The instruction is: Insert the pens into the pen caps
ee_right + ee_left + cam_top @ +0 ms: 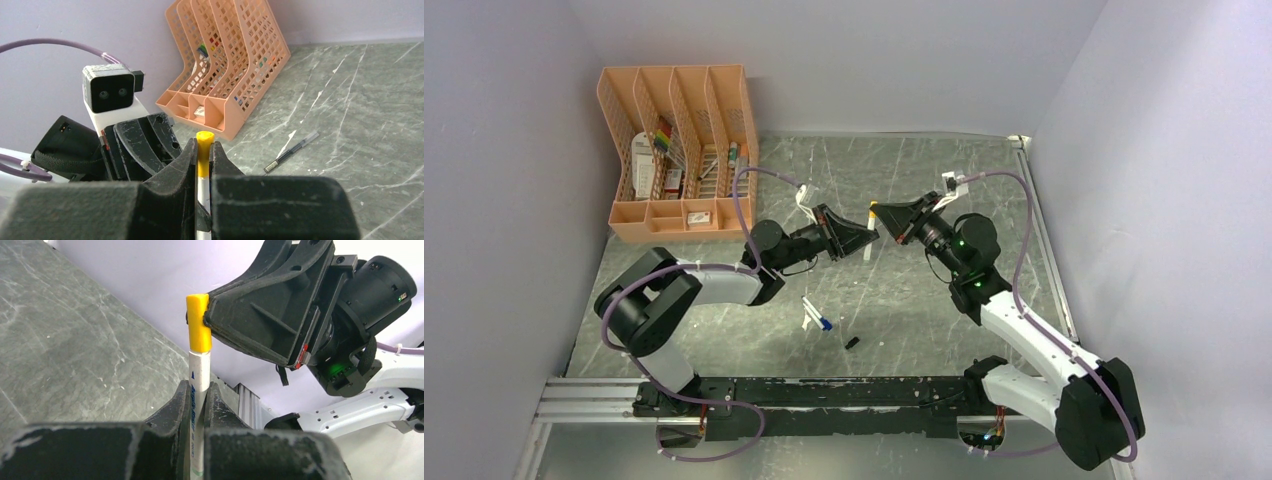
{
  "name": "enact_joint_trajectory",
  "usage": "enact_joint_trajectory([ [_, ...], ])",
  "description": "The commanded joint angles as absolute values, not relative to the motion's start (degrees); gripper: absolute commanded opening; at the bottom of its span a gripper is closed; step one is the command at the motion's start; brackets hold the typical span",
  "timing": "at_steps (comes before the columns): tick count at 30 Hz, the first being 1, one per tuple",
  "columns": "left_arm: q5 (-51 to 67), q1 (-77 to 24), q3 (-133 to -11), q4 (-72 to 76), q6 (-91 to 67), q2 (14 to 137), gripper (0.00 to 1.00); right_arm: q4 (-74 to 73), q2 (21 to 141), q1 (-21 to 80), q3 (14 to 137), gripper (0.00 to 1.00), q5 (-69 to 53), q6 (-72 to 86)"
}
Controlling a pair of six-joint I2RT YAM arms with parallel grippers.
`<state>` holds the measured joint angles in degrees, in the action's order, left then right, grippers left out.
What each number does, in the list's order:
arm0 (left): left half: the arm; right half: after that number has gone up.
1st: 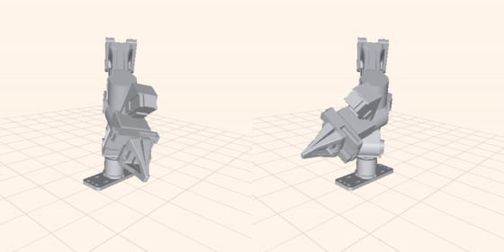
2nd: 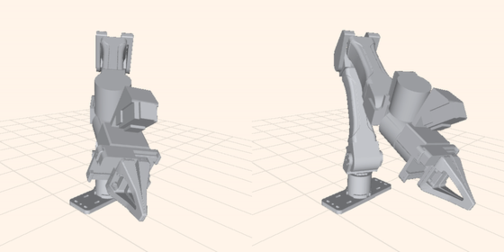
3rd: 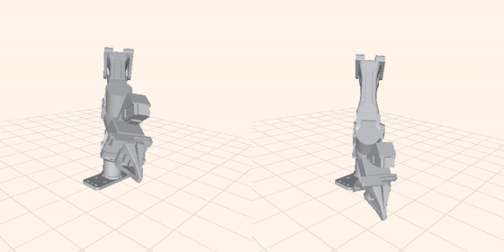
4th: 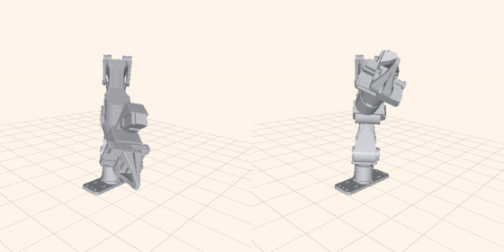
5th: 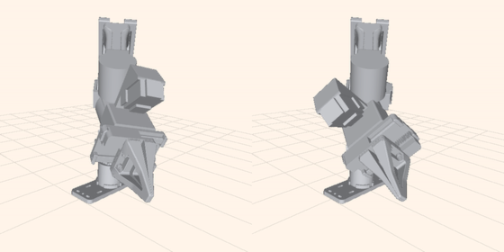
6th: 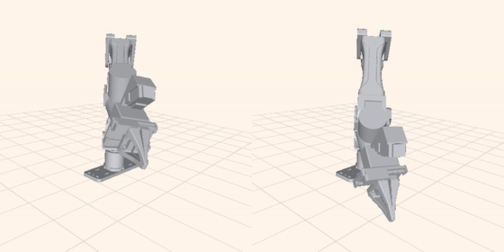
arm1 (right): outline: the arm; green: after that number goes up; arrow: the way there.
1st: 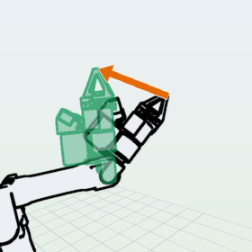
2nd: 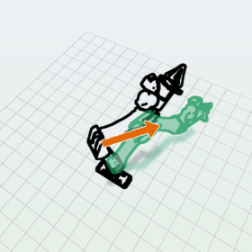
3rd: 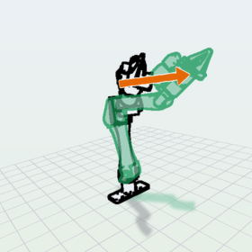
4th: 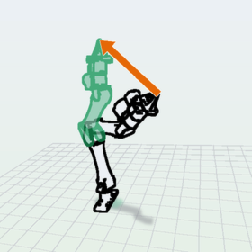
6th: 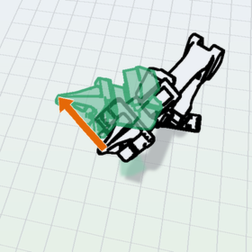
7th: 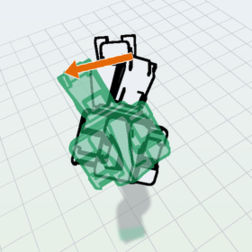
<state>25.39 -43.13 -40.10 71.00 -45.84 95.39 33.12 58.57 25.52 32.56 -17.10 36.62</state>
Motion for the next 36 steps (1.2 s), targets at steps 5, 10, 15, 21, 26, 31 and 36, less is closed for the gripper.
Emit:
enact_joint_trajectory([
  [5, 20.75, -43.05, -44.87, 77.1, -48.81, 97.46, 0.07, 33.64, 57.53, 25.75, 31.74, 0.0, -16.88, 35.73],
  [10, 19.54, -43.48, -48.39, 67.24, -44.67, 97.4, 0.07, 31.42, 57.8, 25.83, 32.92, 0.0, -18.73, 32.82],
  [15, 20.1, -43.51, -48.66, 66.4, -42.18, 97.15, 0.07, 27.99, 56.24, 25.84, 34.32, 0.04, -19.22, 29.66],
  [21, 24.65, -43.5, -48.18, 70.56, -41.26, 98.29, 0.07, 25.6, 53.38, 25.84, 35.12, 0.17, -18.65, 27.2],
  [26, 26.15, -43.51, -48.59, 72.04, -41.96, 99.08, 0.07, 24.85, 51.56, 25.74, 34.99, 0.31, -17.6, 26.22],
  [31, 27.2, -43.5, -48.46, 72.6, -41.0, 98.74, 0.07, 24.42, 49.84, 25.75, 34.53, 0.39, -17.1, 26.74],
  [36, 29.76, -43.31, -47.78, 72.79, -38.62, 98.04, 0.07, 21.49, 47.19, 25.67, 35.61, 0.46, -13.55, 25.52],
])
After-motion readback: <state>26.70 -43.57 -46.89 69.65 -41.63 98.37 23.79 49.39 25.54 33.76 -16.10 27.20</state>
